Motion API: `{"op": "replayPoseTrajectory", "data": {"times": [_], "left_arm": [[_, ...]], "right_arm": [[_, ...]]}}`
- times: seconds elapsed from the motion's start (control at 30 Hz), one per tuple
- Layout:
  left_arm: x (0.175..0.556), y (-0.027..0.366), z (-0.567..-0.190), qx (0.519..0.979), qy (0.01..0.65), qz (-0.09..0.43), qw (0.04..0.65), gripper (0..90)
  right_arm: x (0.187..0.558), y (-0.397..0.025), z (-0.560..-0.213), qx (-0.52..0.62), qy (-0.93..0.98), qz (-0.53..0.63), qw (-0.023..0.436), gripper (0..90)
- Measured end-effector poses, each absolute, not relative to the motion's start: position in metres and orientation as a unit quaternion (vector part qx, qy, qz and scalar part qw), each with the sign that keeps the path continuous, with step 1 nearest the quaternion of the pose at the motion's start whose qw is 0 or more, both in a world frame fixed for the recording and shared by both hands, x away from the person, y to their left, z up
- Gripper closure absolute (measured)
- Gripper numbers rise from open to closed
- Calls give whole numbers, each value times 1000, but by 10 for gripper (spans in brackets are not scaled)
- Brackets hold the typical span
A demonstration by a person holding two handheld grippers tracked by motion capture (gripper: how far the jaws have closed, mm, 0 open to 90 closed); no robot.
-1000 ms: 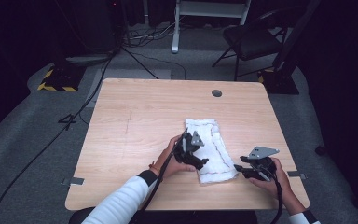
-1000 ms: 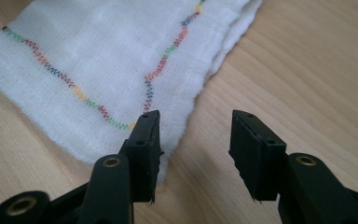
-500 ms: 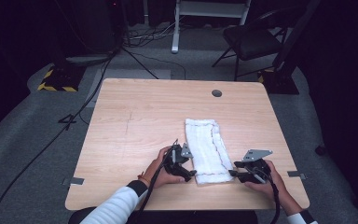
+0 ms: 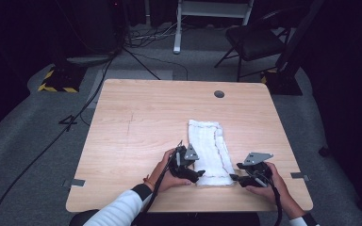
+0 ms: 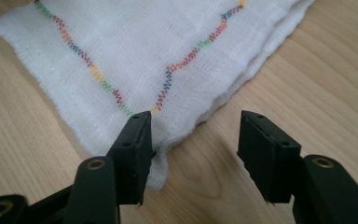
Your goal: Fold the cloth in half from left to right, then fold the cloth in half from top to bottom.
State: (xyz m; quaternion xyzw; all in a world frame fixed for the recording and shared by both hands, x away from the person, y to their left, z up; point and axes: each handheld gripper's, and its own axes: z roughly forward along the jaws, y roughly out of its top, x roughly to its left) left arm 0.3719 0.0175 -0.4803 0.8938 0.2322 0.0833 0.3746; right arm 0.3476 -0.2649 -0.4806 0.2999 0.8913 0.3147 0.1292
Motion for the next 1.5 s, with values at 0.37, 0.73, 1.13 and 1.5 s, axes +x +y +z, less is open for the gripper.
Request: {"op": "replayPoseTrajectory", "data": {"times": [0.37,0.73,1.13,1.5], "left_arm": [[372,17,-494,911,217,82,340,234],[346,42,-489,919,206,99,321,234],[404,65,-466,881,272,92,376,218],[476,42,-460,870,314,126,358,223]], "right_arm": [[356,-267,-482,313,884,320,133,446],[336,-245,-482,263,904,320,110,407],[379,-267,-453,318,858,369,165,440],[452,-264,-450,343,848,359,183,454]]}}
